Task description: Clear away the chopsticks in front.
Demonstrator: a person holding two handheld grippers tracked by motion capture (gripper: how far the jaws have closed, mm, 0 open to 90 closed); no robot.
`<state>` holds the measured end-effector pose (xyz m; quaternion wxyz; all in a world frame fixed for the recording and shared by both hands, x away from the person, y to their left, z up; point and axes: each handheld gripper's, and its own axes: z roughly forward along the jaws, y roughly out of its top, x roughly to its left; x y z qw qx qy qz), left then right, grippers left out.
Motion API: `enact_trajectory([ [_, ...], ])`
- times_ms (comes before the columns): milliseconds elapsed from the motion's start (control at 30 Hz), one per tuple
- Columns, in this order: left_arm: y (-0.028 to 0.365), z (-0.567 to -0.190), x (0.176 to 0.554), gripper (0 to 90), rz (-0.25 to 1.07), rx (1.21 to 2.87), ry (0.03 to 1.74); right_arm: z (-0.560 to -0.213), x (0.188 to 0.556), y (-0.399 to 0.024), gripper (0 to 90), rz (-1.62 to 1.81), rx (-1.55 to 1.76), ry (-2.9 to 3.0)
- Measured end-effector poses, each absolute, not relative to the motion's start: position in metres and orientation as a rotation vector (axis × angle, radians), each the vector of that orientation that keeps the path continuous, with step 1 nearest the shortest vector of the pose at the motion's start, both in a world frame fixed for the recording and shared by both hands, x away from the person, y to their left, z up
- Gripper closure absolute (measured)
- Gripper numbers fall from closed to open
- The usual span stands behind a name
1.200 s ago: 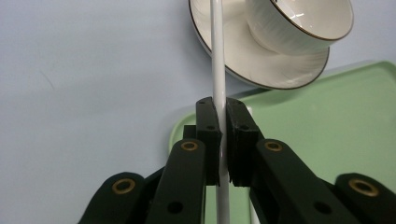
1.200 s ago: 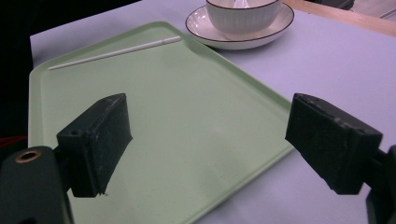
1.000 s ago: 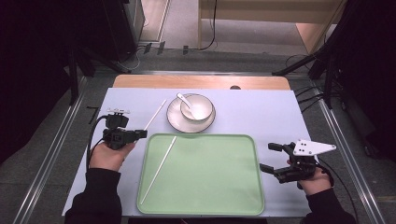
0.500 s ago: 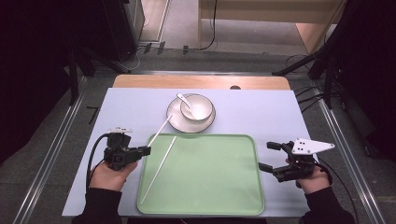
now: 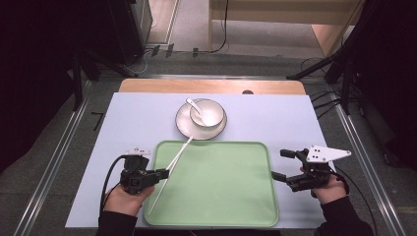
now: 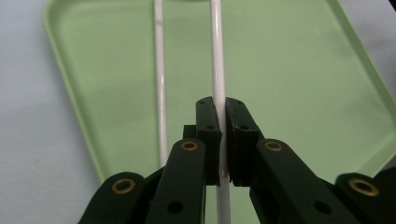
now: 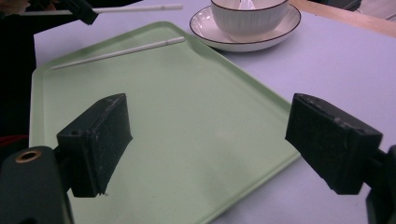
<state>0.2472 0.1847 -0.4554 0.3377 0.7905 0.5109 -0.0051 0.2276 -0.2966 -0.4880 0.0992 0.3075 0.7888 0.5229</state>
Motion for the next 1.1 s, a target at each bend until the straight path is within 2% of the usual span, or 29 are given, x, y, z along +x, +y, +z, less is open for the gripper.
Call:
enact_trajectory([
  [200, 0.171, -0.468, 0.242, 86.3, -0.056, 2.033, 1.314, -0.488, 0.228, -0.296, 14.6, 1.545, 0.904, 2.337],
  [467, 0.151, -0.489, 0.245, 86.2, -0.065, 2.104, 1.336, -0.488, 0.227, -0.296, 14.5, 1.543, 0.909, 2.335],
  [733, 0.159, -0.505, 0.248, 85.9, -0.048, 2.122, 1.437, -0.487, 0.227, -0.296, 14.5, 1.543, 0.909, 2.334],
  [1100, 0.176, -0.502, 0.254, 85.5, 0.004, 2.116, 1.494, -0.488, 0.227, -0.297, 14.5, 1.542, 0.908, 2.335],
])
